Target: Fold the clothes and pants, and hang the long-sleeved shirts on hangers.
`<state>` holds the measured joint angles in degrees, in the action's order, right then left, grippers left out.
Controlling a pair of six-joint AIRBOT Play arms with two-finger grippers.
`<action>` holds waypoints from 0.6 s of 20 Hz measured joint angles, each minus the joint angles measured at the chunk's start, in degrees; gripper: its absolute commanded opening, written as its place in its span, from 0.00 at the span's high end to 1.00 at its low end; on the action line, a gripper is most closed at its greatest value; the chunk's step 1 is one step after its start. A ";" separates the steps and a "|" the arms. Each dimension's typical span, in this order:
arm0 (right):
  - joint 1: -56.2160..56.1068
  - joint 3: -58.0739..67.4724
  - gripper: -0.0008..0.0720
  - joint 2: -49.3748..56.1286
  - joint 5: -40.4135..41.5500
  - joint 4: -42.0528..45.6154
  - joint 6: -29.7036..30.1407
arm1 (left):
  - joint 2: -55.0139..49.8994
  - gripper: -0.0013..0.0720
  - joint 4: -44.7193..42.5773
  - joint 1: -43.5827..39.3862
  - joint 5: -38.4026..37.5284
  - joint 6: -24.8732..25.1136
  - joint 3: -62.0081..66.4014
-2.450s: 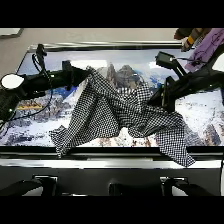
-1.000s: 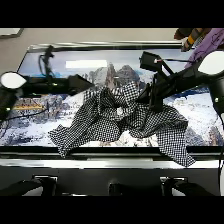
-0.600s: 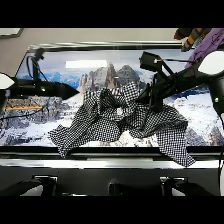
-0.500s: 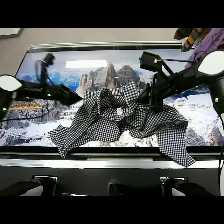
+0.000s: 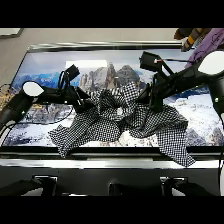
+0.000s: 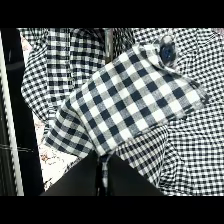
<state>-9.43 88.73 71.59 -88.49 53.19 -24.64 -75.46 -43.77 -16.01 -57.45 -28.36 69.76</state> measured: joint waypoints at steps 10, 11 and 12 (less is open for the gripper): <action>0.00 0.00 0.95 0.00 -0.90 0.15 0.04 | -0.83 0.26 7.48 -0.83 -0.44 1.27 -0.04; 0.00 0.00 0.95 0.00 -0.98 0.17 0.04 | -1.14 0.26 7.72 -1.03 -0.68 1.33 -0.04; 0.00 0.00 0.95 0.00 -0.98 0.20 0.04 | -1.46 0.26 7.85 -1.27 -0.92 1.33 -0.04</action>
<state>-9.43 88.73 71.59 -89.47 53.39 -24.60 -76.93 -35.92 -17.28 -58.37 -27.03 69.71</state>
